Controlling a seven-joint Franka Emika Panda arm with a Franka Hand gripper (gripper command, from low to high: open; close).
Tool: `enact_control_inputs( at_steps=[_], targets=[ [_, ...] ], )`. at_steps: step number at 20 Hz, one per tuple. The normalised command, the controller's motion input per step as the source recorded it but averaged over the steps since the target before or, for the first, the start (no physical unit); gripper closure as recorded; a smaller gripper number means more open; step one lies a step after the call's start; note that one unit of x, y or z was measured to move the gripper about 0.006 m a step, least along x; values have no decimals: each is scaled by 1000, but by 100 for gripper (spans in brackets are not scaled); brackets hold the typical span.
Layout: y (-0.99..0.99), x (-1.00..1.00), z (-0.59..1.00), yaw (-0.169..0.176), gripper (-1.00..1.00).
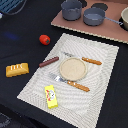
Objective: Interact with the objects in diverse but meaningful ways.
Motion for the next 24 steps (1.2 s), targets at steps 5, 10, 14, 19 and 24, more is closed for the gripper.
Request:
enact_control_inputs(
  at_steps=[5,10,14,19,24],
  targets=[
    [-21,1,-60,0,-100],
    [-274,221,-240,-2,-100],
    [-386,314,-270,-27,-100],
    [-385,201,-352,-33,-100],
    [-215,165,-347,-25,-100]
  ],
)
